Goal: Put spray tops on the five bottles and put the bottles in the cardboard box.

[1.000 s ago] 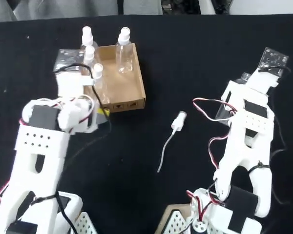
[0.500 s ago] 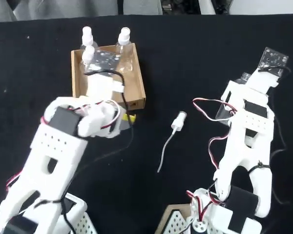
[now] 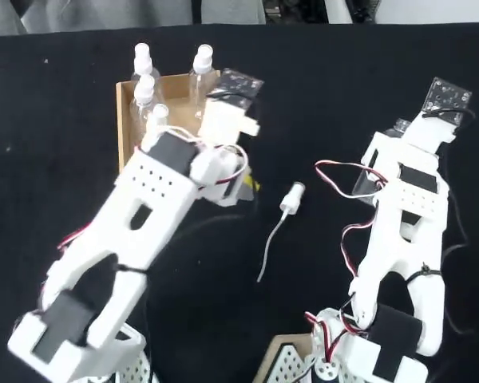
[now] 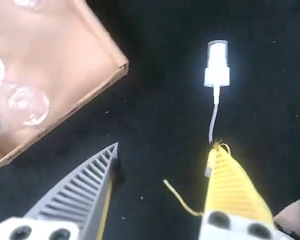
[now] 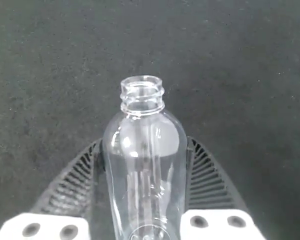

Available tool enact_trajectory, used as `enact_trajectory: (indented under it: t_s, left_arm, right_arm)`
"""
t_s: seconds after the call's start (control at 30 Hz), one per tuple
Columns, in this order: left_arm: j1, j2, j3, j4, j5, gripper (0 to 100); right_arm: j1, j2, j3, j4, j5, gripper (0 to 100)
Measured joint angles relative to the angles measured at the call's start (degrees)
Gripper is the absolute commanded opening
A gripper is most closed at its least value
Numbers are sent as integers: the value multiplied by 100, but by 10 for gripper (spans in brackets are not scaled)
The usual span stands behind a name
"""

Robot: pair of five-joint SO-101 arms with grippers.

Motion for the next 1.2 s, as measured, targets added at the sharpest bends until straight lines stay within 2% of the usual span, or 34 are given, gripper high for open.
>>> enact_trajectory:
  t_s: [0.6,1.2]
  left_arm:
    - [589,2084,-1565,-9,0,256]
    - [993,3385,-2567,-9,0,255]
  right_arm:
    - [158,0,0,0,0,85]
    - [158,0,0,0,0,85]
